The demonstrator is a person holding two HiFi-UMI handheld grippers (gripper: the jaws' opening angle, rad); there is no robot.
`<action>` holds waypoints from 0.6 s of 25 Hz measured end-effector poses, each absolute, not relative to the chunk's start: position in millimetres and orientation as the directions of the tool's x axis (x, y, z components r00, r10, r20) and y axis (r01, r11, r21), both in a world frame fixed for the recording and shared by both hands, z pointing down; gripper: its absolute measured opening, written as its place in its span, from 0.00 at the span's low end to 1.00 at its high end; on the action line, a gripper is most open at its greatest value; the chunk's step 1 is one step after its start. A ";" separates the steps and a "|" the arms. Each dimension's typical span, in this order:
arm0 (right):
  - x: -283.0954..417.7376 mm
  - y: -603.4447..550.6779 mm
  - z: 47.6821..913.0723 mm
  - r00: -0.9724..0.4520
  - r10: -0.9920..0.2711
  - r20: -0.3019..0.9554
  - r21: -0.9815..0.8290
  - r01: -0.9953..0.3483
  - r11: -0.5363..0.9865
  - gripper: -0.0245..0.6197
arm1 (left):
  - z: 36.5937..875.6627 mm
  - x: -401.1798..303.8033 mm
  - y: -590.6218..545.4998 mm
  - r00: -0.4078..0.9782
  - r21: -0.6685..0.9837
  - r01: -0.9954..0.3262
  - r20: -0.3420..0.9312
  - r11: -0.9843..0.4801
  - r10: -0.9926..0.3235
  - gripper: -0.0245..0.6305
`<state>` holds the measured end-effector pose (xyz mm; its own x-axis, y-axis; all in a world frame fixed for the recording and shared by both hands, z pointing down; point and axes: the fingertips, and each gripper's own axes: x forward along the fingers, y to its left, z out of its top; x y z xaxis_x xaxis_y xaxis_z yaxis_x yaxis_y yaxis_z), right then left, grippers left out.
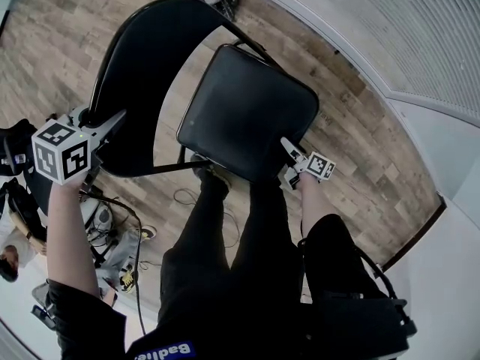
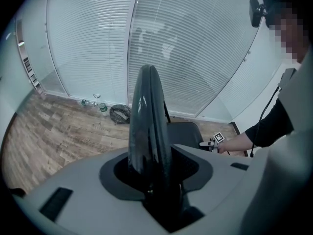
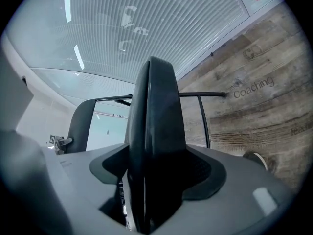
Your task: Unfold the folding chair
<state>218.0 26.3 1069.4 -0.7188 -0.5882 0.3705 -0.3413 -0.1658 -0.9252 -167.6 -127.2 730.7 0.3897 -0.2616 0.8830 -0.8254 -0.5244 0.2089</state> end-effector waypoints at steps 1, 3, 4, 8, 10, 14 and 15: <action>220.2 27.4 1071.7 -0.701 -0.588 0.403 -0.911 -0.371 -0.183 0.50 | 730.3 -168.3 -127.3 0.391 0.211 -0.827 0.882 -0.521 -0.263 0.26; 225.9 30.2 1074.7 -0.655 -0.583 0.480 -0.871 -0.435 -0.229 0.52 | 729.8 -169.3 -128.6 0.388 0.212 -0.833 0.882 -0.512 -0.267 0.27; 229.3 32.3 1073.8 -0.634 -0.580 0.512 -0.852 -0.461 -0.249 0.52 | 729.8 -169.7 -129.6 0.384 0.209 -0.836 0.883 -0.507 -0.269 0.28; 244.2 45.1 1058.3 -0.569 -0.536 0.623 -0.769 -0.572 -0.286 0.53 | 725.2 -175.2 -131.2 0.335 0.162 -0.842 0.904 -0.514 -0.265 0.38; 256.1 51.1 1045.5 -0.545 -0.509 0.666 -0.729 -0.622 -0.287 0.53 | 720.4 -176.5 -131.0 0.320 0.146 -0.843 0.910 -0.517 -0.264 0.39; 271.9 60.2 1008.5 -0.541 -0.461 0.704 -0.686 -0.686 -0.243 0.53 | 702.4 -180.5 -133.9 0.304 0.122 -0.855 0.905 -0.503 -0.298 0.39; 273.2 62.3 997.1 -0.543 -0.452 0.708 -0.680 -0.695 -0.231 0.53 | 697.0 -182.3 -134.7 0.300 0.115 -0.859 0.903 -0.499 -0.309 0.39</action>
<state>273.2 62.3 997.1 -0.5425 -0.4518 0.7082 -0.6955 -0.2313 -0.6803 -182.3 -134.7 697.0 0.3003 -0.3087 0.9025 -0.8590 -0.4988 0.1153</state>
